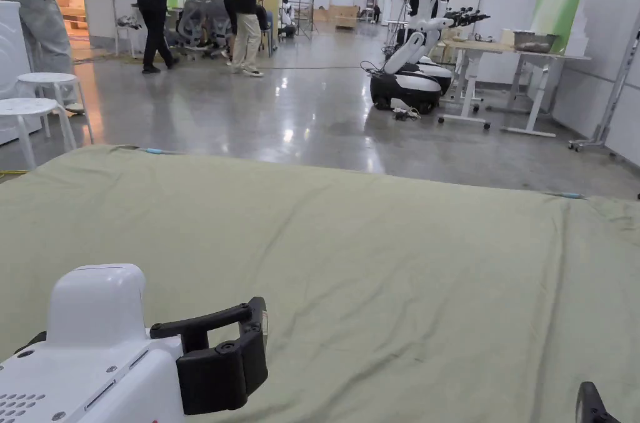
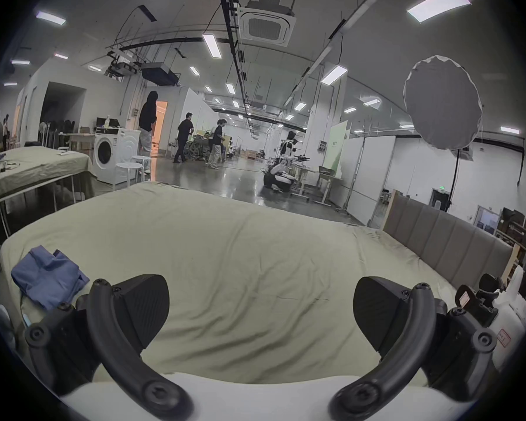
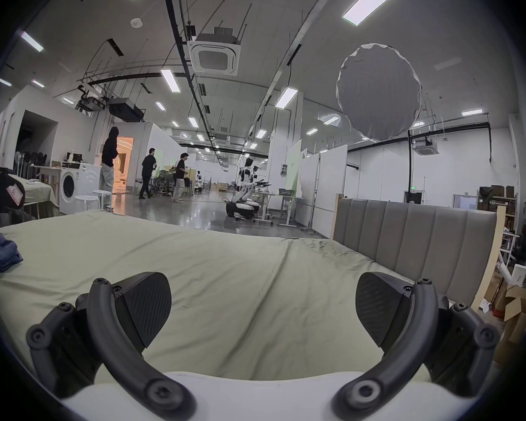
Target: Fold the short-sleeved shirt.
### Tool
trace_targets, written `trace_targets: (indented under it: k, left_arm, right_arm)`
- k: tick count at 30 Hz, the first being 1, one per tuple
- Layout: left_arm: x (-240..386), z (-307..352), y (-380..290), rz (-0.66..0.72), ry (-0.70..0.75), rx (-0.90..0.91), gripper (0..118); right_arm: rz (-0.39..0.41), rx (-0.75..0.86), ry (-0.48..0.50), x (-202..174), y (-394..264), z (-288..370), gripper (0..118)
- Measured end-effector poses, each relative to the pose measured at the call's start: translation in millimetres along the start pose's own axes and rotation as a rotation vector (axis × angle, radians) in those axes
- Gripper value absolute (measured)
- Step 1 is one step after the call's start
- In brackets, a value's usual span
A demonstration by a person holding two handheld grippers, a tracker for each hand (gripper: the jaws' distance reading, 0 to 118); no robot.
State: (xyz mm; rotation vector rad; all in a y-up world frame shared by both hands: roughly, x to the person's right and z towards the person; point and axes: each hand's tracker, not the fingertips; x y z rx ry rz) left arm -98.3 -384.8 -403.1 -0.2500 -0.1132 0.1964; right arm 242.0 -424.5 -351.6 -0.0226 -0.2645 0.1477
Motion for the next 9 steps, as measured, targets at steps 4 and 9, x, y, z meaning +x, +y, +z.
trace_targets:
  k: [4, 9]
  left_arm:
    - [8.2, -2.1, -1.7, -0.038, 0.055, -0.029, 118]
    - [16.5, -3.8, -5.0, 0.006, 0.073, -0.022, 118]
  right_arm:
    - [0.009, -0.016, 0.019, -2.5, 0.0, -1.5, 118]
    - [-0.038, -0.013, 0.056, -2.1, 2.2, -0.6, 118]
